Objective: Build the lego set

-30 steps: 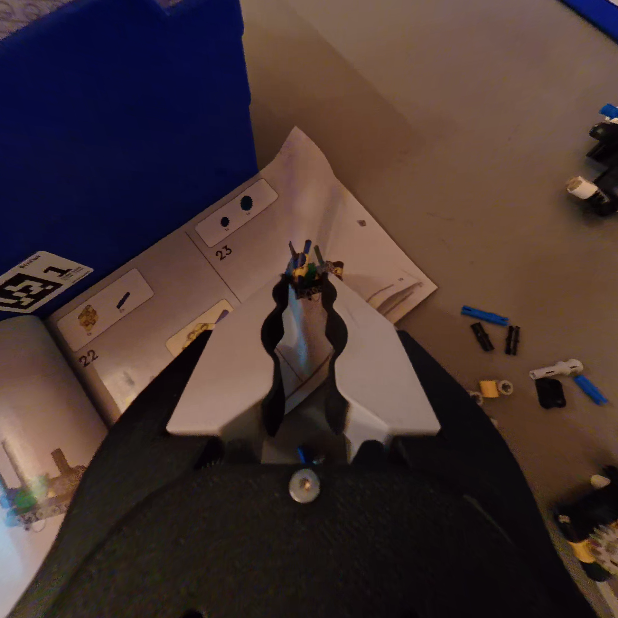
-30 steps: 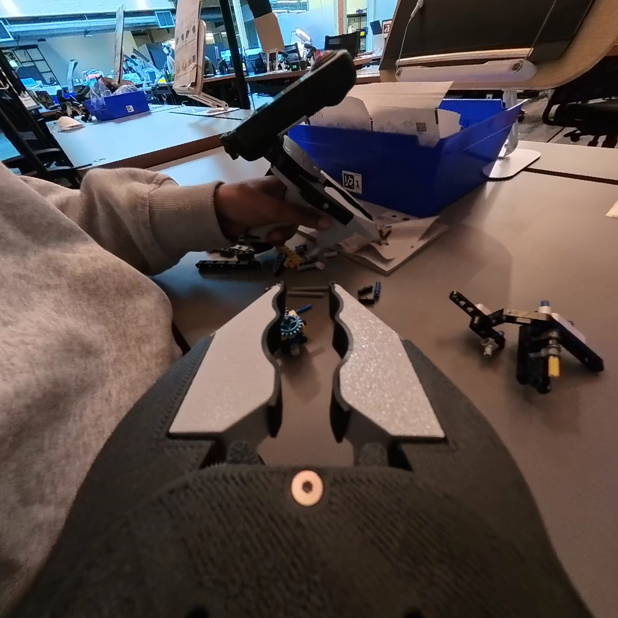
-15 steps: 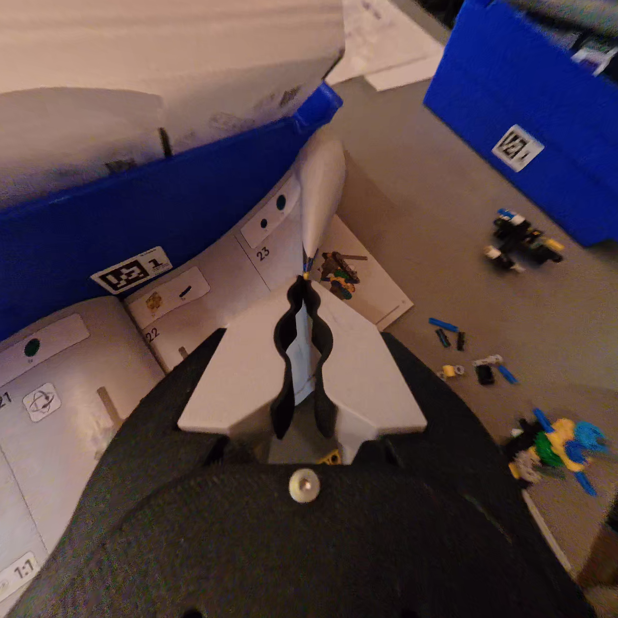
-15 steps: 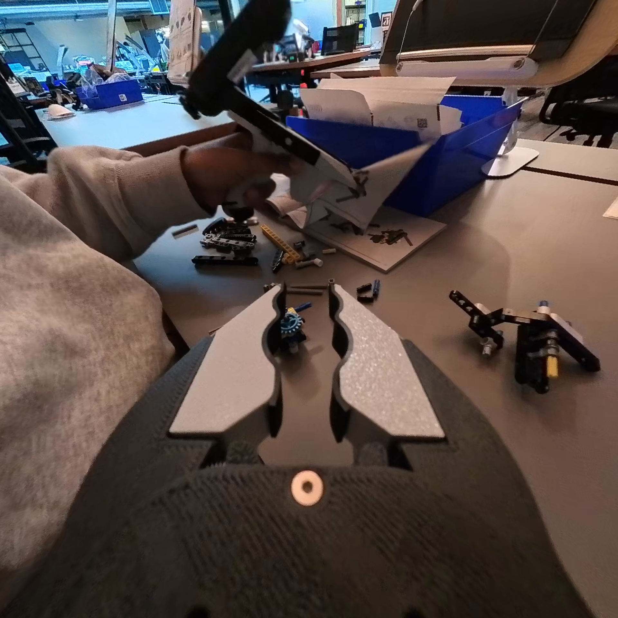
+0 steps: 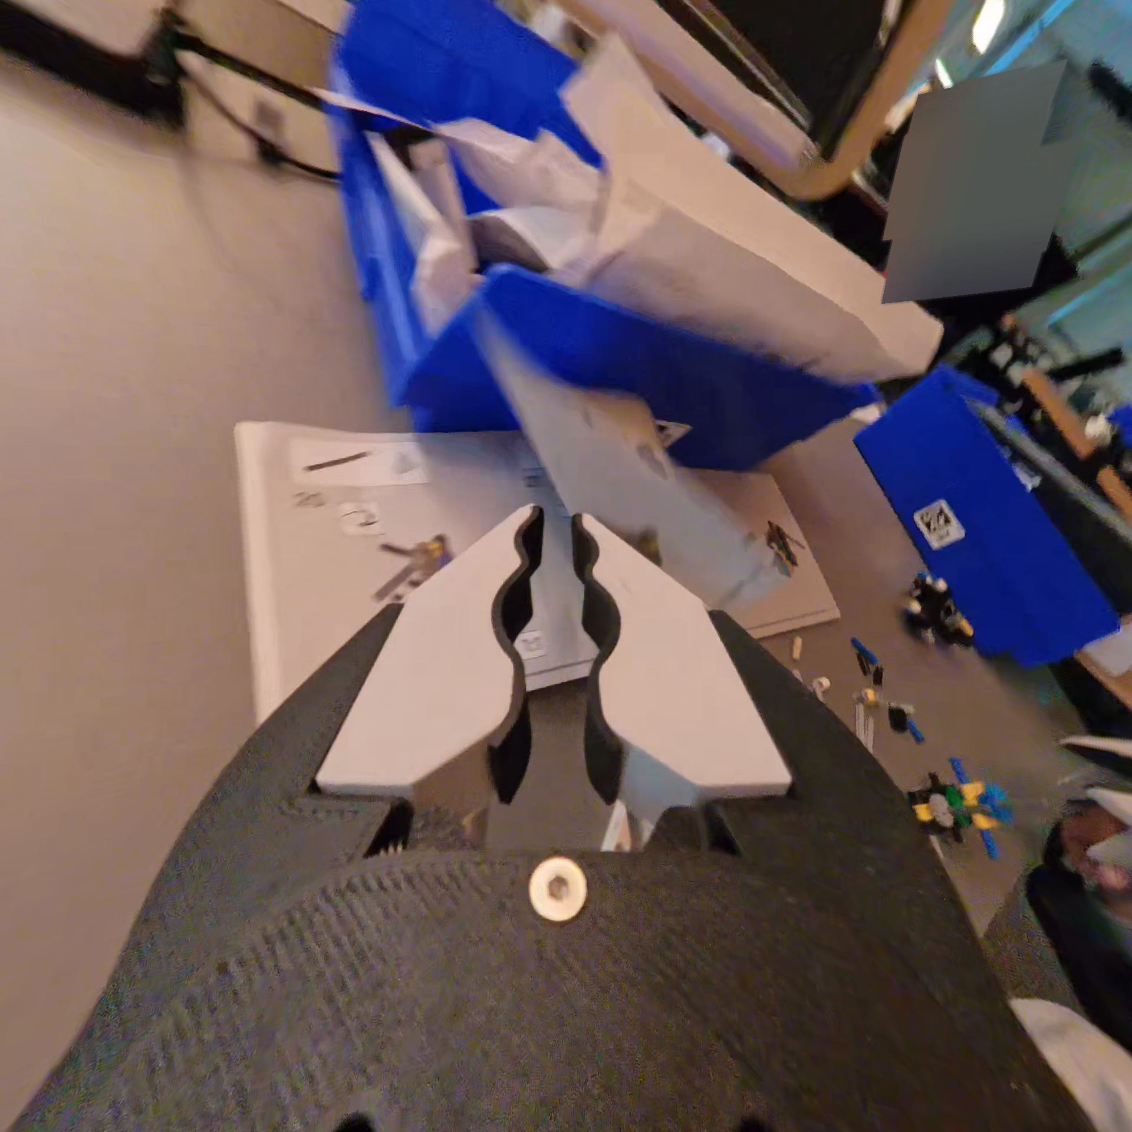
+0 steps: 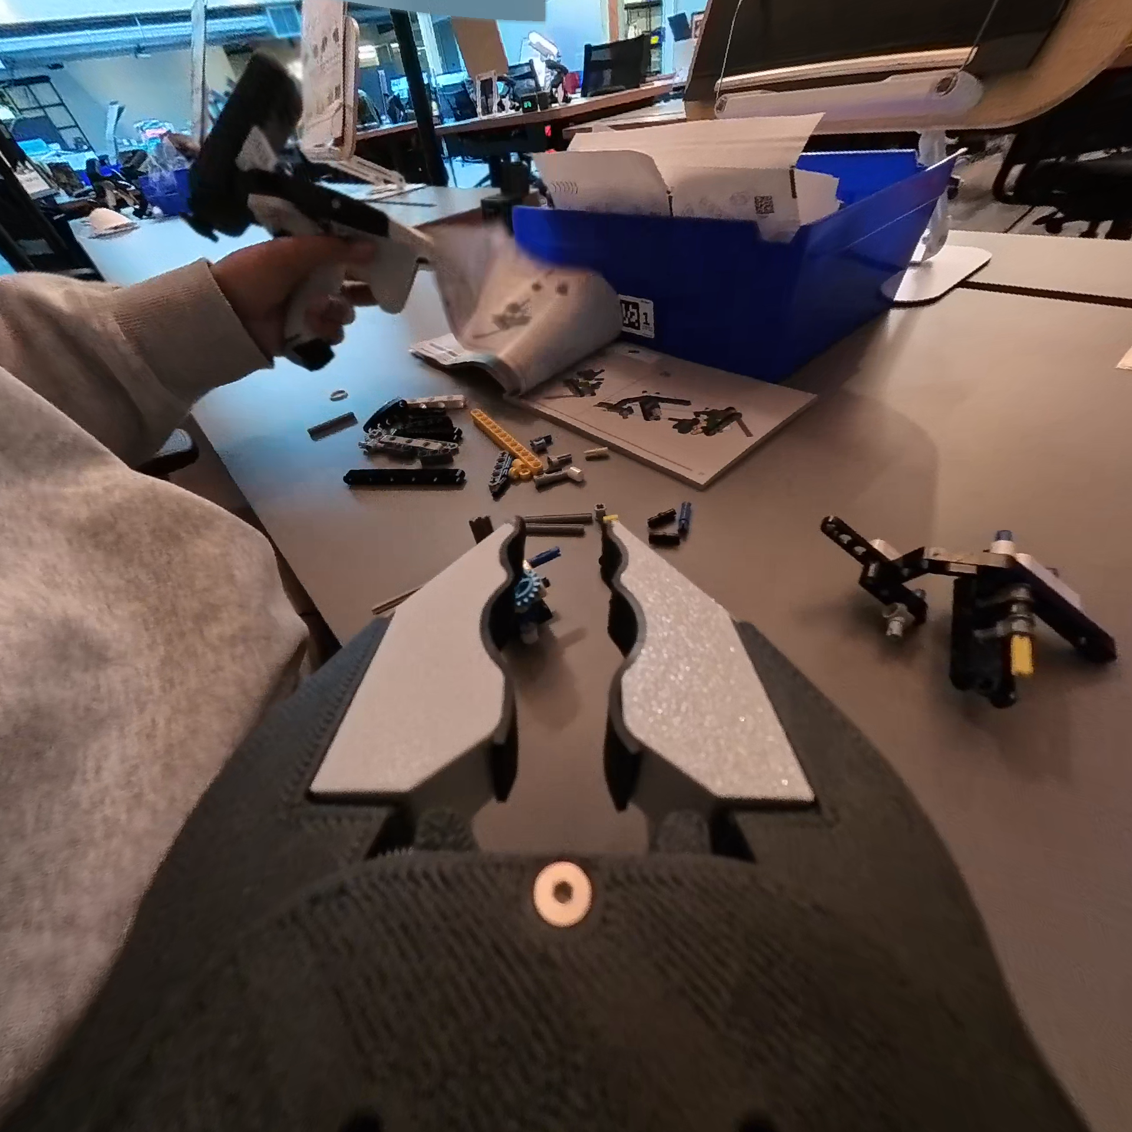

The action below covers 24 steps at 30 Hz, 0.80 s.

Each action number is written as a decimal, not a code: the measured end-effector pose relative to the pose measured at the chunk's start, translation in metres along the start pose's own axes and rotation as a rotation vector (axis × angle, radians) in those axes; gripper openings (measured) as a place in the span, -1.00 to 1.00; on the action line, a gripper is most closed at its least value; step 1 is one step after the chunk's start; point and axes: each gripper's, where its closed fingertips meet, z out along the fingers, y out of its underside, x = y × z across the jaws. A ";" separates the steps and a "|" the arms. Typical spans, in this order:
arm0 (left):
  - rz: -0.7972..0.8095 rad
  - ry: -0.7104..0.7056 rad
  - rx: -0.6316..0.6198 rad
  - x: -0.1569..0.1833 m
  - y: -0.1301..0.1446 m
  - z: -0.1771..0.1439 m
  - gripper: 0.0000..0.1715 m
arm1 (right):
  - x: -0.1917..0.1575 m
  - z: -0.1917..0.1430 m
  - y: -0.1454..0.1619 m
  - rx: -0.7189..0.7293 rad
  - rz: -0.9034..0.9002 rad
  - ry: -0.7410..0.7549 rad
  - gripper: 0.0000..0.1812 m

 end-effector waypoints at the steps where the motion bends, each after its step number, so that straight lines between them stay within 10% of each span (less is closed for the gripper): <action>1: -0.041 -0.020 0.022 -0.012 -0.003 -0.008 -0.85 | 0.001 0.000 0.000 0.002 0.005 0.001 -0.74; 8: 0.105 0.035 0.245 0.038 -0.040 -0.038 -0.78 | 0.009 0.000 0.000 0.017 0.049 0.009 -0.75; 12: 0.399 0.116 0.001 0.103 0.012 0.013 -0.70 | 0.010 0.000 -0.001 0.021 0.063 0.010 -0.76; 16: 0.635 -0.010 -0.163 0.097 0.055 0.061 -0.78 | 0.009 -0.001 -0.001 0.020 0.045 0.011 -0.76; 24: 0.511 -0.107 -0.319 0.046 0.075 0.067 -0.81 | 0.012 0.000 0.001 0.006 0.037 0.030 -0.76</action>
